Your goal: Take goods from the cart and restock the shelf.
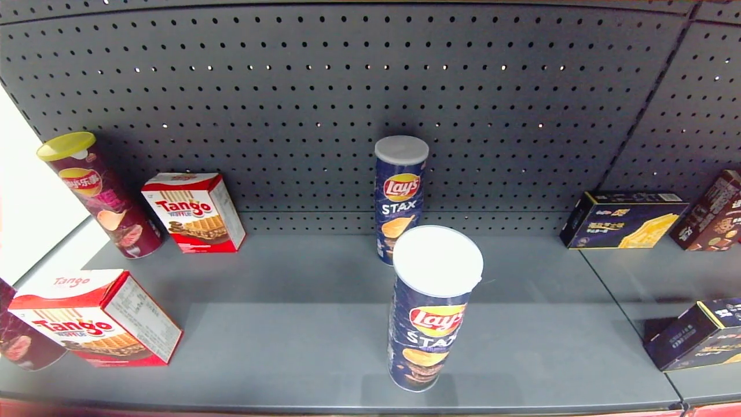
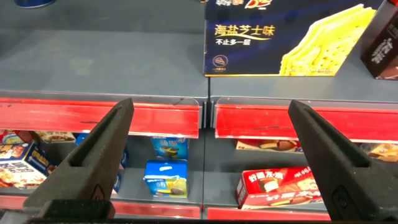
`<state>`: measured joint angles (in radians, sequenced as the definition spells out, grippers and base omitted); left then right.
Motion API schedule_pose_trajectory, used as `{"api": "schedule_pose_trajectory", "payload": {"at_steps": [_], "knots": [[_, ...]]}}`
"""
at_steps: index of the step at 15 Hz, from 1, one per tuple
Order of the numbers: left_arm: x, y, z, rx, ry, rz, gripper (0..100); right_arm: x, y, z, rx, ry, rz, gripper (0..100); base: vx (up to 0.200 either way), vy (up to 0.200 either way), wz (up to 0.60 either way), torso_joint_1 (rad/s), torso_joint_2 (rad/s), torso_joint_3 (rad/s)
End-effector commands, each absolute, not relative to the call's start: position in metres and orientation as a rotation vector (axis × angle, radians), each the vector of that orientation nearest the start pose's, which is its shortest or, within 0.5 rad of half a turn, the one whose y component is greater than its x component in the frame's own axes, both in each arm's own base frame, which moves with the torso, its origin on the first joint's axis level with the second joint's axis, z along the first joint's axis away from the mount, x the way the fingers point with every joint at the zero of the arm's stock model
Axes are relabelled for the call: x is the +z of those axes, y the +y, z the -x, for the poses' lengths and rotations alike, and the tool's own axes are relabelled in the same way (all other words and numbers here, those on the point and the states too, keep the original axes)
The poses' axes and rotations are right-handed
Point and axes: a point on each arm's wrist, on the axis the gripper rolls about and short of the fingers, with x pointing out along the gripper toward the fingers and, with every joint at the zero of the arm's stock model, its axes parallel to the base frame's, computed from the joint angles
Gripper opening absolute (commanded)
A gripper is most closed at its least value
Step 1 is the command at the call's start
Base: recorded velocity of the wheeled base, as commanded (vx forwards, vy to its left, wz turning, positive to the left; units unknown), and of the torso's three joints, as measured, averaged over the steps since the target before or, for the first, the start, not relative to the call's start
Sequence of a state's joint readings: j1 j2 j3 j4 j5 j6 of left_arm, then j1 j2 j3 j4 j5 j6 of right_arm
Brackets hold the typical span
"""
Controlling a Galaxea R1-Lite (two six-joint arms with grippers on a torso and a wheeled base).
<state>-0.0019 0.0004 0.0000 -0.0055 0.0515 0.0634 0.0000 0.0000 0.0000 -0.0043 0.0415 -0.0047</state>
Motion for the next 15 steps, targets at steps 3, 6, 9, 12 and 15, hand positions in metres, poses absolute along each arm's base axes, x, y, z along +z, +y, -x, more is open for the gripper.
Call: {"api": "schedule_pose_trajectory", "payload": {"at_steps": [3, 6, 9, 12, 15], "knots": [[0.076, -0.001, 0.023, -0.069, -0.003, -0.052, 100, 0.076, 0.001, 0.023, 0.041, -0.003, 0.005, 100, 0.0, 0.0, 0.0, 0.0, 0.0, 0.0], [0.076, -0.001, 0.023, -0.074, -0.004, -0.055, 100, 0.076, 0.001, 0.023, 0.041, -0.002, 0.011, 100, 0.0, 0.0, 0.0, 0.0, 0.0, 0.0], [0.076, -0.001, 0.023, -0.074, -0.004, -0.054, 100, 0.076, 0.001, 0.023, 0.035, -0.002, 0.008, 100, 0.0, 0.0, 0.0, 0.0, 0.0, 0.0], [0.076, -0.001, 0.023, -0.075, -0.004, -0.054, 100, 0.166, 0.002, -0.006, 0.068, 0.098, 0.037, 100, 0.0, 0.0, 0.0, 0.0, 0.0, 0.0], [0.076, -0.001, 0.023, -0.074, -0.004, -0.054, 100, 0.232, 0.006, -0.046, 0.211, 0.095, 0.123, 100, 0.0, 0.0, 0.0, 0.0, 0.0, 0.0]]}}
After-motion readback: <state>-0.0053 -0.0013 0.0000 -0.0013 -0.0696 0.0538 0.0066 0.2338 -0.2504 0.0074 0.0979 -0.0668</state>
